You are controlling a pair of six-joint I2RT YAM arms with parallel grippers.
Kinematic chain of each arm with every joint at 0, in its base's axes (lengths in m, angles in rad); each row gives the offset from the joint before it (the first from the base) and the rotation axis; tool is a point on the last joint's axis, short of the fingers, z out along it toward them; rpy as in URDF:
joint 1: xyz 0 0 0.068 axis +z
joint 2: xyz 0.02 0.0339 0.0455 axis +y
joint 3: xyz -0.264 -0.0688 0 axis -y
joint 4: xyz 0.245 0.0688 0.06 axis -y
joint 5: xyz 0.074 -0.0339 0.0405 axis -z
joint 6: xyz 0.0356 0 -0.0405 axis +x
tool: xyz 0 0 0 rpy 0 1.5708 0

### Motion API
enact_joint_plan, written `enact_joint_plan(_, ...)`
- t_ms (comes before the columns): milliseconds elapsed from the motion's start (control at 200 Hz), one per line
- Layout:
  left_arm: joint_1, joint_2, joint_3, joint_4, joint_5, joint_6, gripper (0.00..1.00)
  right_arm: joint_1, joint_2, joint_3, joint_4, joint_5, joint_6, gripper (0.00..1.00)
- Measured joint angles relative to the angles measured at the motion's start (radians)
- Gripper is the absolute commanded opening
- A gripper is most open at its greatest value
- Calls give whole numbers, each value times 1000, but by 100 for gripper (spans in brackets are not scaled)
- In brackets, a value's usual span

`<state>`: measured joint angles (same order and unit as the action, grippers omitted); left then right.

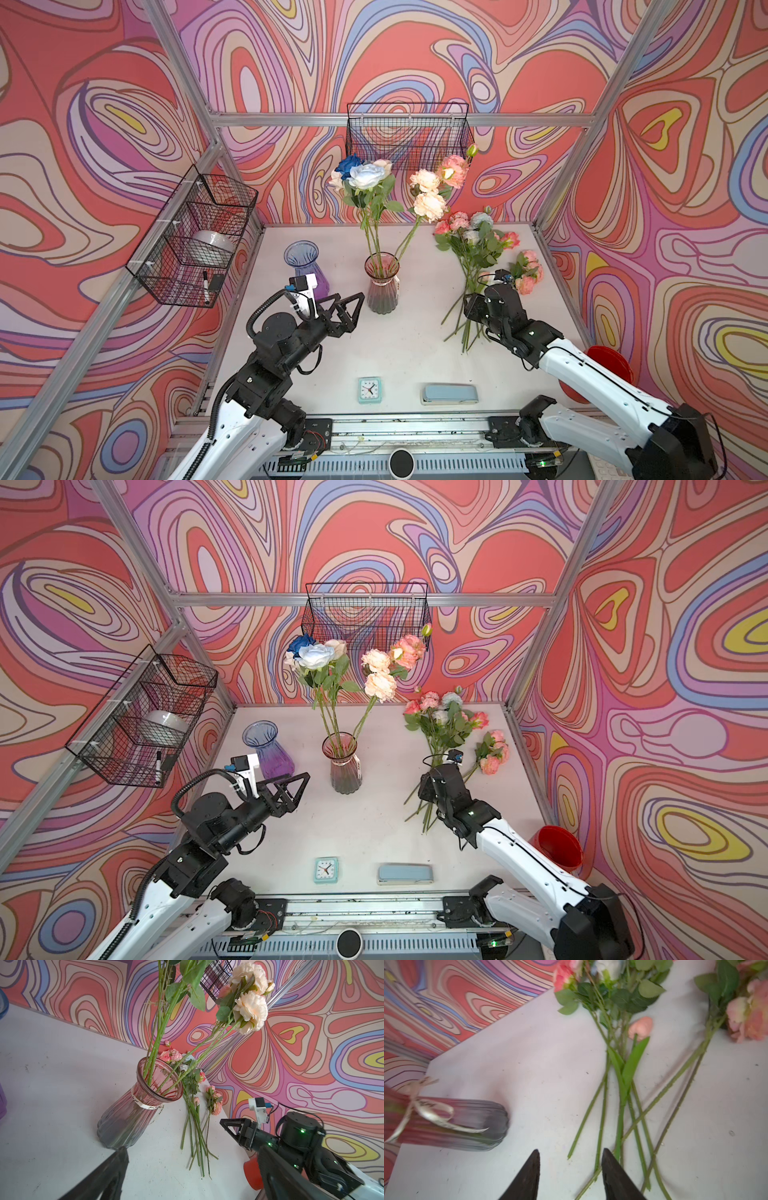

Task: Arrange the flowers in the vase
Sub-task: 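Draw the left gripper back while the right gripper moves over the bouquet stems, then close the right gripper on the pink tulip stem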

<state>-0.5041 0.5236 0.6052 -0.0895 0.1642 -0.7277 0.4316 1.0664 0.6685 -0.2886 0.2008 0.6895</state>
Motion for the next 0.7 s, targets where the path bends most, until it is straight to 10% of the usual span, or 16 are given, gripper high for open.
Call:
enact_joint_plan(275, 0, -53, -28, -33, 20, -18, 99, -282, 250, 2, 64, -160, 8, 43)
enact_joint_plan(701, 0, -68, -61, -51, 35, -26, 99, -293, 476, 127, 95, -285, -114, 31)
